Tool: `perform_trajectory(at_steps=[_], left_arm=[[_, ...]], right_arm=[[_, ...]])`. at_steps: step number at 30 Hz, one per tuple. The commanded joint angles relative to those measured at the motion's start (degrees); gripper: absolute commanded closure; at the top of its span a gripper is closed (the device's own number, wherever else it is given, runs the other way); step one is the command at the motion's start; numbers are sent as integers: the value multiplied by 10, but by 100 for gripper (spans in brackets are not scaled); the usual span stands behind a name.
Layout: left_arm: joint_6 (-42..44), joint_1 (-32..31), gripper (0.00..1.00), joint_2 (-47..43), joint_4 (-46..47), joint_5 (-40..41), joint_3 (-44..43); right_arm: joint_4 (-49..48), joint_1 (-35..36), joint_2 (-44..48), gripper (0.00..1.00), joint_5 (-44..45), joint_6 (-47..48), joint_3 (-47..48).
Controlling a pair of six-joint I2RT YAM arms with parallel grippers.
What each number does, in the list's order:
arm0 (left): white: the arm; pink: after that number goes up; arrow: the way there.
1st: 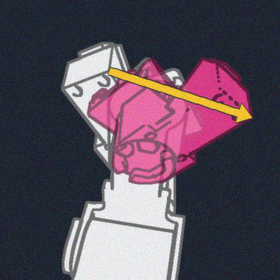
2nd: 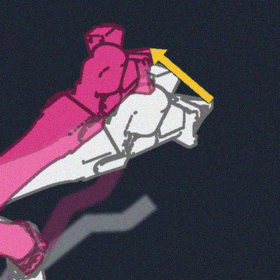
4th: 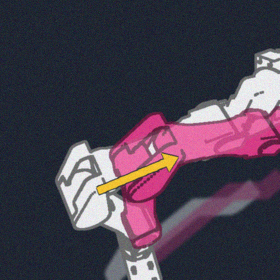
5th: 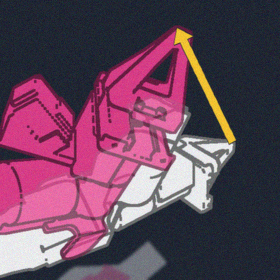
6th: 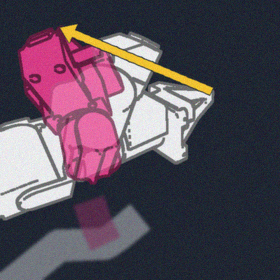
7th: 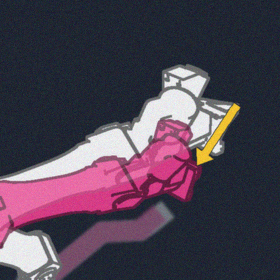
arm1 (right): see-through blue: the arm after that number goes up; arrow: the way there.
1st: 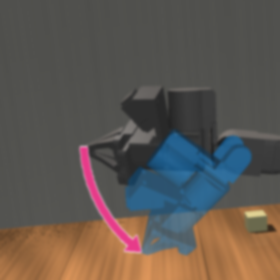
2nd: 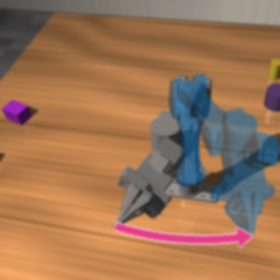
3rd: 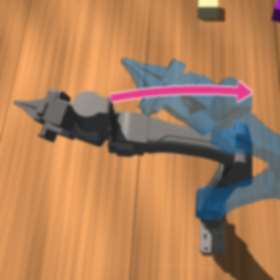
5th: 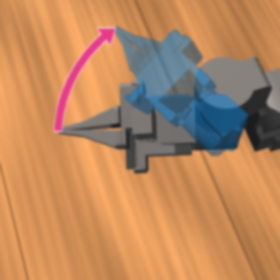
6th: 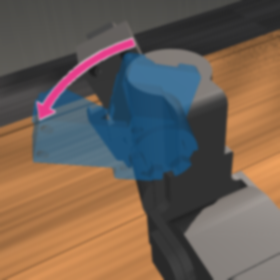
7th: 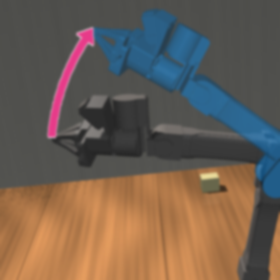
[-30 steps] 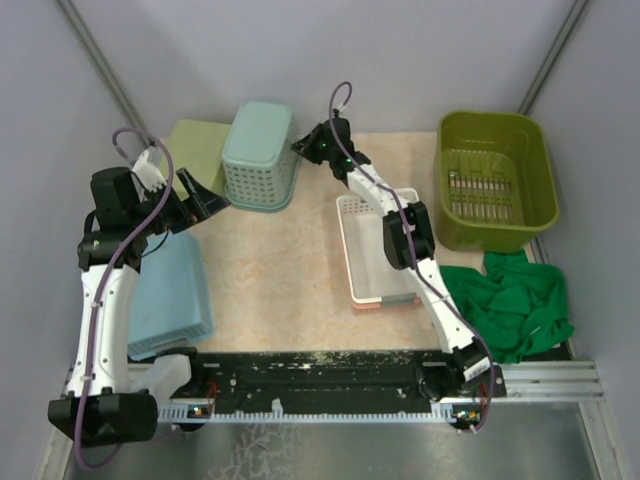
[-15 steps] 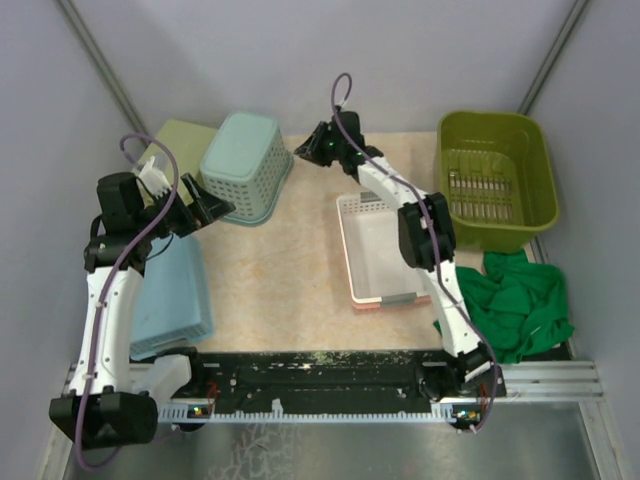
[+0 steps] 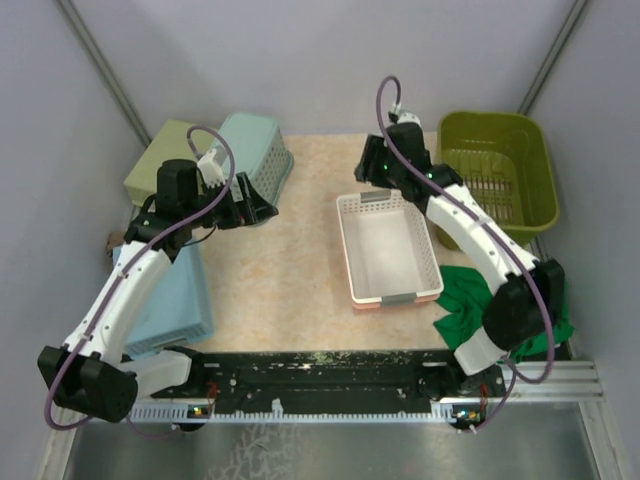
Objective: Turn the large container upside down
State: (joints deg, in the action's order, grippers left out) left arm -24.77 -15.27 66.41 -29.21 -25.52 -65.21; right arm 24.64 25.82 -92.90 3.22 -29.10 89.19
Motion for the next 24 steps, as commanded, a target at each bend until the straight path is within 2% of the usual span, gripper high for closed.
perform_trajectory(at_steps=[1,6,11,19,24], left_arm=[[-9,-8,2,7,61,15,5],[-23,-10,2,16,100,6,38],[-31,-11,2,24,113,8,49],[-38,-11,2,17,116,7,58],[-36,-11,2,16,117,10,64]], right_arm=[[92,55,136,43,123,13,-123],[128,133,210,42,143,-65,-210],[114,201,196,40,194,-96,-231],[90,214,95,42,175,-76,-216],[59,215,67,53,147,-62,-218]])
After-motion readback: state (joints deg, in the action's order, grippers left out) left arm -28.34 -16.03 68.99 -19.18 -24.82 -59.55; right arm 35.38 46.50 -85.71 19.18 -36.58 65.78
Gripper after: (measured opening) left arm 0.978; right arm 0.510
